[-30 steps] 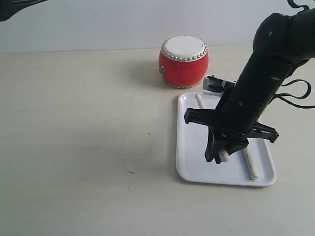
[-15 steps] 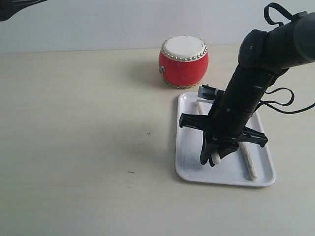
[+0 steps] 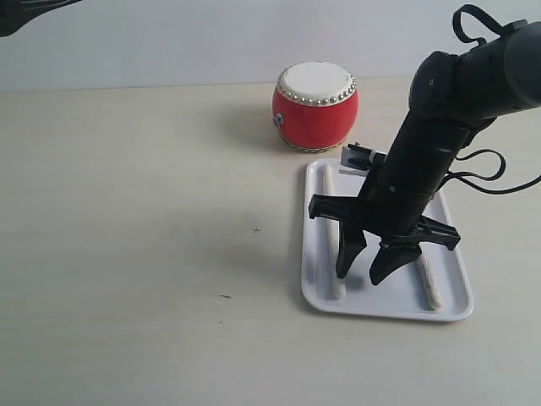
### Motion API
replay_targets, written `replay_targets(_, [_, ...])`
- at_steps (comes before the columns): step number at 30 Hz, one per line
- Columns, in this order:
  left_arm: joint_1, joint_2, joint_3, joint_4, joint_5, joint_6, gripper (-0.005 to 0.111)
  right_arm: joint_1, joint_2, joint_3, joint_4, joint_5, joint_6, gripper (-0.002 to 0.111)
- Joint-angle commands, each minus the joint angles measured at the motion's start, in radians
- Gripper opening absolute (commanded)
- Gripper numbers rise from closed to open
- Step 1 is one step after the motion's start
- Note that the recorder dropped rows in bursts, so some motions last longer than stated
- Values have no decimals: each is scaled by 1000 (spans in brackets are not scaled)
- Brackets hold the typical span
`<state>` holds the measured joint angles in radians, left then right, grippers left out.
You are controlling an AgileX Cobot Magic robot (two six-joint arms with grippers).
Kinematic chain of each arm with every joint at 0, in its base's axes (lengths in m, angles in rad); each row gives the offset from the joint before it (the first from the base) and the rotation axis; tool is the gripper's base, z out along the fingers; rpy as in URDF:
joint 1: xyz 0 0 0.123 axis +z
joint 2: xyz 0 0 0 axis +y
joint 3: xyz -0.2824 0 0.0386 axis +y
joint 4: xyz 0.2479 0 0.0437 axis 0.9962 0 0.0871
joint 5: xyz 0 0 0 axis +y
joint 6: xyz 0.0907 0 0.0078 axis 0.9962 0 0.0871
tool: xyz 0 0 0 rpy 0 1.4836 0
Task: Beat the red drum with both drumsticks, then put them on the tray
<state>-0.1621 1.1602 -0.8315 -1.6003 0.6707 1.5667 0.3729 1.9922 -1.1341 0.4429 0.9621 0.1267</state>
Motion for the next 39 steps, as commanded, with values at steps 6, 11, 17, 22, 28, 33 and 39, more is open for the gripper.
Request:
replay_targets(6, [-1,-8,6,12,-1,-4,0,-1,-104,-105,-71,94,-161,56])
replay_targets(11, [-1,-8,6,34,-52,-4,0,-1,-264,-101,-206,-25,-237,56])
replay_targets(17, [-1,-8,9,76,-68,-2,0,-1,-474,35,-241,-358,-320,55])
replay_targets(22, [-1,-8,9,76,-68,-2,0,-1,-612,150,-241,-583,-378,43])
replay_targets(28, [-1,-8,9,76,-68,-2,0,-1,-671,246,-239,-804,-456,12])
replay_targets(33, [-1,-8,9,76,-68,-2,0,-1,-669,251,-162,-799,-454,0])
replay_targets(39, [-1,-8,9,76,-68,-2,0,-1,-669,251,-121,-799,-454,0])
